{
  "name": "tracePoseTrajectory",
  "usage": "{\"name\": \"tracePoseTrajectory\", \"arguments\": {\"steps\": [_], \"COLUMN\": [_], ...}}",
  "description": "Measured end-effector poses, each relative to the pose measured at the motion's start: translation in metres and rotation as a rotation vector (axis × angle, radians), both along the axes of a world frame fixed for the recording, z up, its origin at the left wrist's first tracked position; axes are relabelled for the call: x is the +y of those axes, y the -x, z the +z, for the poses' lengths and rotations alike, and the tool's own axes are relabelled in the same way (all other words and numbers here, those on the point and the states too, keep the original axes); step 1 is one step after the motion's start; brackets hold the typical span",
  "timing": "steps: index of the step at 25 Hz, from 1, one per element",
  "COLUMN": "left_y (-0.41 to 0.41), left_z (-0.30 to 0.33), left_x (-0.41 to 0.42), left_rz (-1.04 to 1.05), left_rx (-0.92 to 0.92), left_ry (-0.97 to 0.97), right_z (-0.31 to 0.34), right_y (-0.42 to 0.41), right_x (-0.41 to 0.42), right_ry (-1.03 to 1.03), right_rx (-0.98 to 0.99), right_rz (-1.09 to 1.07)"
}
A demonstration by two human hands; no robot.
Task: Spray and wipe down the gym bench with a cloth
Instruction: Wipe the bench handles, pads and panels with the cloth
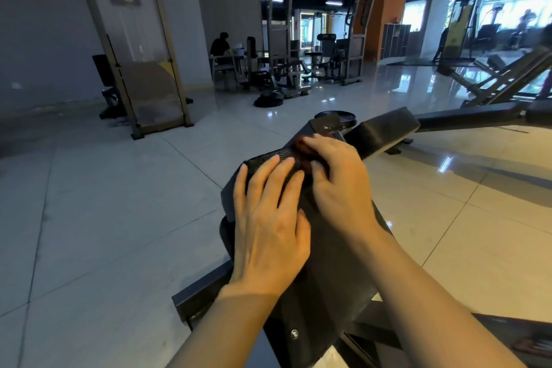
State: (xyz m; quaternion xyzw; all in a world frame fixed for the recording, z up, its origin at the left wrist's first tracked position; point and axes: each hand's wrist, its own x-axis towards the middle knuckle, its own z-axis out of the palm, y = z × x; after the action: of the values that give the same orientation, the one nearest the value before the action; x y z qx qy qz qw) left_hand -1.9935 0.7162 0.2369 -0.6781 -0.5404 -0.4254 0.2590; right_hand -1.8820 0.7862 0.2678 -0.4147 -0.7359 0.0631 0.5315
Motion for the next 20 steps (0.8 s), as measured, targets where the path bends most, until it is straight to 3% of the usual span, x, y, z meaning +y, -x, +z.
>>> {"name": "tracePoseTrajectory", "arguments": {"steps": [5, 11, 15, 20], "left_y": [0.011, 0.016, 0.012, 0.008], "left_z": [-0.004, -0.011, -0.016, -0.016], "left_x": [0.010, 0.021, 0.023, 0.019], "left_rz": [0.063, 0.073, 0.084, 0.110], "left_rx": [0.001, 0.042, 0.024, 0.019], "left_ry": [-0.121, -0.170, -0.164, -0.096], "right_z": [0.003, -0.003, -0.002, -0.006], "right_y": [-0.003, -0.023, -0.019, -0.008], "right_x": [0.001, 0.039, 0.035, 0.005], "right_ry": [-0.077, 0.018, 0.065, -0.023], "right_rx": [-0.101, 0.050, 0.118, 0.012], "right_rz": [0.105, -0.007, -0.038, 0.086]}}
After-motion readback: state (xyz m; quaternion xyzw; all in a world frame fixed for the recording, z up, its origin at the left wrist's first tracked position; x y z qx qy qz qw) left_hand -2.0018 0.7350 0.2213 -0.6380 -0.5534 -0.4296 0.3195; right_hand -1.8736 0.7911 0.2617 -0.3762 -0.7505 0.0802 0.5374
